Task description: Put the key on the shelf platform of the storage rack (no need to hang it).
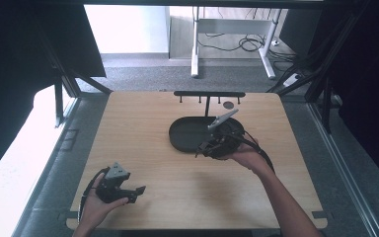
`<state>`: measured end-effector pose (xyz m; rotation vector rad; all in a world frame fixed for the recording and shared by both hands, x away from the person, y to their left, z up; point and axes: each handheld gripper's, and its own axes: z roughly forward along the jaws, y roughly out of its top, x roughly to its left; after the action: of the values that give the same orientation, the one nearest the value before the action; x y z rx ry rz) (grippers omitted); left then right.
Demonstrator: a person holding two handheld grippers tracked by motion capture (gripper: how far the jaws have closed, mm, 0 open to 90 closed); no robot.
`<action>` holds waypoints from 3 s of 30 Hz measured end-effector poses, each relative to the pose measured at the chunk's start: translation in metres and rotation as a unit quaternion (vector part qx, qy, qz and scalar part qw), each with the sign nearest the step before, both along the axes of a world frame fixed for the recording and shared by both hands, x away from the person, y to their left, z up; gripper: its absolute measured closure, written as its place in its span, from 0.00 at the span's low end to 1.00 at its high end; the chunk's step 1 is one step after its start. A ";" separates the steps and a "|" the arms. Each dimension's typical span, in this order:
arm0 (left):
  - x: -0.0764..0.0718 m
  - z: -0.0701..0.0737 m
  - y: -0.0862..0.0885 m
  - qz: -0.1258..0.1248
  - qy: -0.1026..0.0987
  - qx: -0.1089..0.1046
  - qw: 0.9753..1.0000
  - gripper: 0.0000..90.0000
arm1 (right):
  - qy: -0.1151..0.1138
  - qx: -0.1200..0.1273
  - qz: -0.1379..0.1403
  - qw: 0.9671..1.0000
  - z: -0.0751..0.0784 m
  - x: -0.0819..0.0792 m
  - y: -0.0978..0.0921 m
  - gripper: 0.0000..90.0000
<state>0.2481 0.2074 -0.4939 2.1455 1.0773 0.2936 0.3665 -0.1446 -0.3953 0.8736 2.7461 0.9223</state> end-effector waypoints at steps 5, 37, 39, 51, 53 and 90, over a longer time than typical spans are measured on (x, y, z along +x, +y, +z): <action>0.000 -0.001 0.000 -0.001 0.001 0.000 1.000 0.25 | -0.005 0.002 -0.005 1.000 0.002 0.002 -0.003 0.55; 0.001 -0.003 -0.001 -0.004 0.006 0.003 1.000 0.25 | -0.024 0.007 -0.043 0.999 0.010 0.014 -0.027 0.55; 0.001 -0.003 -0.002 -0.005 0.007 0.004 1.000 0.25 | -0.025 0.007 -0.046 0.999 0.010 0.016 -0.029 0.55; 0.001 -0.004 -0.003 -0.006 0.009 0.004 1.000 0.24 | -0.026 0.004 -0.056 0.998 0.009 0.020 -0.033 0.55; 0.001 -0.004 -0.003 -0.007 0.010 0.005 1.000 0.25 | -0.026 0.005 -0.058 0.998 0.009 0.021 -0.034 0.55; 0.002 -0.006 -0.004 -0.008 0.011 0.006 1.000 0.24 | -0.010 0.011 -0.113 0.993 -0.003 0.049 -0.065 0.55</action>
<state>0.2500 0.2033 -0.4998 2.1720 1.0738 0.2709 0.4155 -0.2096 -0.3985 1.1438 2.5568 0.9133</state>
